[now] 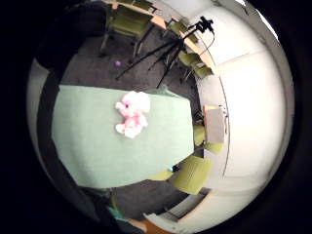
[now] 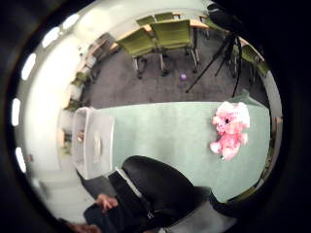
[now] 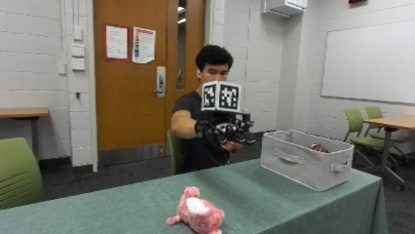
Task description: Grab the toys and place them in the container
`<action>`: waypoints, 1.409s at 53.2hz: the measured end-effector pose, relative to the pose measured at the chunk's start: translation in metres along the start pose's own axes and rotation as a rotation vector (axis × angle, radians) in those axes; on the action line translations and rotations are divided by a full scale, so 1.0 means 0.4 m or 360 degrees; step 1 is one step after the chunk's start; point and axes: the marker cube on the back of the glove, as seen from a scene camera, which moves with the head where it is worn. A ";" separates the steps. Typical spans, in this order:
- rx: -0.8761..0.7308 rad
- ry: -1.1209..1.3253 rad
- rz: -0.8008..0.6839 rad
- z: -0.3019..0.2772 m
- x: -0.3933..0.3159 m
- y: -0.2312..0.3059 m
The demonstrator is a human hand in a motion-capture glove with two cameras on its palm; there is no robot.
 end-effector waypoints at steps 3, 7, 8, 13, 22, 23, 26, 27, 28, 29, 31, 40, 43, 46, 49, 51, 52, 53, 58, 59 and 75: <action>-0.0026 -0.0007 0.0040 0.066 0.040 -0.023; -0.0101 -0.0024 0.0083 0.144 0.083 -0.046; -0.0119 -0.0030 0.0093 0.163 0.092 -0.050; -0.0198 -0.0058 0.0148 0.273 0.135 -0.059; -0.0328 -0.0066 0.0168 0.419 0.164 -0.051; -0.0343 -0.0061 0.0170 0.433 0.165 -0.049; -0.0387 -0.0046 0.0182 0.468 0.169 -0.043; -0.0401 -0.0041 0.0186 0.478 0.171 -0.041; -0.0415 -0.0033 0.0189 0.487 0.173 -0.039; -0.0431 -0.0023 0.0192 0.496 0.175 -0.037; -0.0460 0.0002 0.0201 0.512 0.181 -0.033; -0.0482 0.0041 0.0279 0.554 0.208 -0.019; -0.0464 0.0029 0.0318 0.556 0.217 -0.020; -0.0413 0.0005 0.0348 0.553 0.222 -0.019; -0.0337 -0.0001 0.0368 0.544 0.222 -0.016; -0.0283 0.0005 0.0374 0.538 0.219 -0.013; -0.0262 0.0010 0.0374 0.536 0.217 -0.012; -0.0245 0.0017 0.0370 0.535 0.216 -0.010; -0.0193 0.0067 0.0363 0.525 0.203 0.003; -0.0184 0.0082 0.0363 0.523 0.201 0.006; -0.0285 0.0099 0.0364 0.497 0.176 0.071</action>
